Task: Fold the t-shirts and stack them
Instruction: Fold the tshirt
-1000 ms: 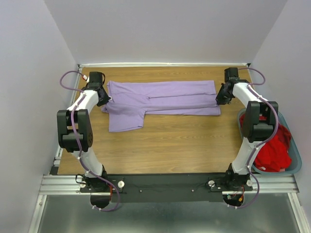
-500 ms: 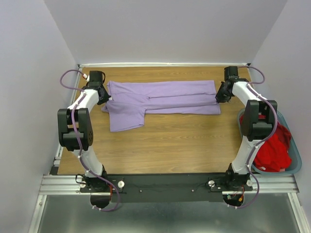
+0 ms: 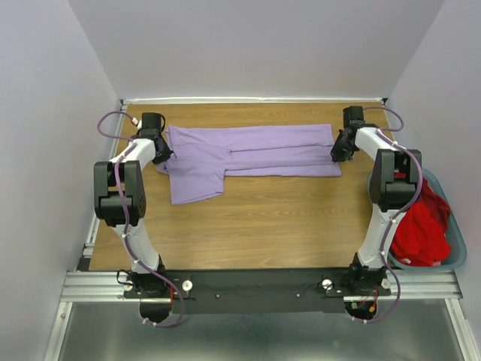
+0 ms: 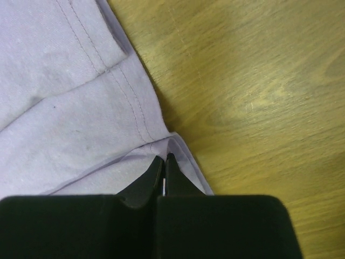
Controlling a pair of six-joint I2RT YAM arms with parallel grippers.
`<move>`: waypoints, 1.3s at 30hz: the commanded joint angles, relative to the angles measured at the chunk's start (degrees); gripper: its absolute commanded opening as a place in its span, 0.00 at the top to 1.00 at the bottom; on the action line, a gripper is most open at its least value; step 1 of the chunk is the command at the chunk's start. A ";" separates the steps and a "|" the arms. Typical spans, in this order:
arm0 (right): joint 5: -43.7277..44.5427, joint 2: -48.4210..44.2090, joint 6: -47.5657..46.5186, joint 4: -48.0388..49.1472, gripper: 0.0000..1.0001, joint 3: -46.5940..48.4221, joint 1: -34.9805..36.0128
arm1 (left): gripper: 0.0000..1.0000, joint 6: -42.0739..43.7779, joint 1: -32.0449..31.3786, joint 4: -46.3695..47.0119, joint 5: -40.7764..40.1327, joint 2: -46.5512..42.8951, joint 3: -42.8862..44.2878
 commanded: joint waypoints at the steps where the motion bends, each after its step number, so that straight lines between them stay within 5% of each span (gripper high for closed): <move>1: 1.91 1.25 -0.07 1.66 0.93 1.32 -0.61 | 0.91 -0.22 0.05 2.06 0.23 0.76 1.41; 6: -0.55 -2.43 -2.27 1.49 0.68 1.32 -0.52 | 0.48 0.22 0.05 2.76 -1.34 -3.10 0.97; 11: -1.61 -8.76 -2.10 1.40 0.45 -2.36 -0.52 | 0.25 1.62 -0.48 1.18 -5.20 -9.77 -0.08; 24: -9.52 -29.23 -1.66 1.84 0.19 -18.62 0.97 | 0.27 0.50 -16.55 -3.74 -5.57 -28.32 -21.41; 26: -10.48 -30.83 -1.74 1.93 0.09 -20.38 0.97 | 0.29 -0.65 -18.23 -2.70 -5.56 -28.51 -23.89; 39: -12.86 -35.84 -2.27 2.63 0.08 -26.89 2.82 | 0.46 -2.32 -23.42 0.39 -10.22 -16.74 -24.95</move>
